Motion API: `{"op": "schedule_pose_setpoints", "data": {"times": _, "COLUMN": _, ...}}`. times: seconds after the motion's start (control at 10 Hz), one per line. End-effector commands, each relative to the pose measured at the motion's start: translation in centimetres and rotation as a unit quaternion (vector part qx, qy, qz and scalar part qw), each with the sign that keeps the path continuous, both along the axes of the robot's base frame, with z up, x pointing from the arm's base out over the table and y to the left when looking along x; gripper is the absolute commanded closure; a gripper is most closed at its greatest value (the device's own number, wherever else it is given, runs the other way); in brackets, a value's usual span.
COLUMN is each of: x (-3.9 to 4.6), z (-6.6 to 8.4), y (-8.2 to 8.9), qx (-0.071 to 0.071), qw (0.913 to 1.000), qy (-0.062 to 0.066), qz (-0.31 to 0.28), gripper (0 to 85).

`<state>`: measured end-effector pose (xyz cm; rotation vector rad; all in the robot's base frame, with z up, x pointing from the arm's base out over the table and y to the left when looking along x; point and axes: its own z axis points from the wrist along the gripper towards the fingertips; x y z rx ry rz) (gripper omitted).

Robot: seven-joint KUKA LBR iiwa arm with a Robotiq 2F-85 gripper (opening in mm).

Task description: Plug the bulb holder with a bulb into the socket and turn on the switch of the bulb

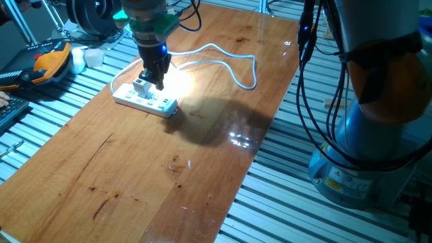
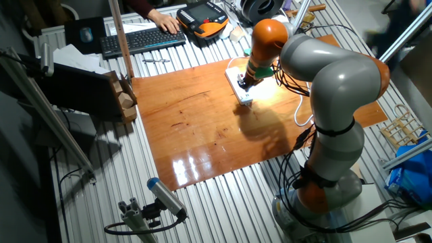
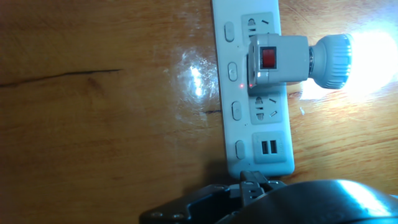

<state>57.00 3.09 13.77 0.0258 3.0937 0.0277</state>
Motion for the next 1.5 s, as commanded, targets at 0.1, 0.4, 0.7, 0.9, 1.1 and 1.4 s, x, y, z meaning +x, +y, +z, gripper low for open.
{"op": "schedule_pose_setpoints", "data": {"times": 0.1, "x": 0.0, "z": 0.02, "y": 0.04, "qx": -0.002, "qw": 1.0, "qy": -0.001, "qz": -0.001, "gripper": 85.0}}
{"op": "schedule_pose_setpoints", "data": {"times": 0.4, "x": 0.02, "z": 0.05, "y": 0.14, "qx": -0.003, "qw": 1.0, "qy": -0.002, "qz": 0.0, "gripper": 85.0}}
{"op": "schedule_pose_setpoints", "data": {"times": 0.7, "x": 0.02, "z": 0.02, "y": 0.15, "qx": -0.005, "qw": 1.0, "qy": -0.004, "qz": 0.0, "gripper": 85.0}}
{"op": "schedule_pose_setpoints", "data": {"times": 0.9, "x": 0.01, "z": 0.01, "y": 0.13, "qx": -0.005, "qw": 1.0, "qy": -0.004, "qz": 0.001, "gripper": 85.0}}
{"op": "schedule_pose_setpoints", "data": {"times": 1.1, "x": -0.01, "z": -0.02, "y": 0.06, "qx": -0.006, "qw": 1.0, "qy": -0.005, "qz": 0.001, "gripper": 85.0}}
{"op": "schedule_pose_setpoints", "data": {"times": 1.4, "x": -0.02, "z": -0.04, "y": 0.05, "qx": -0.006, "qw": 1.0, "qy": -0.005, "qz": 0.001, "gripper": 85.0}}
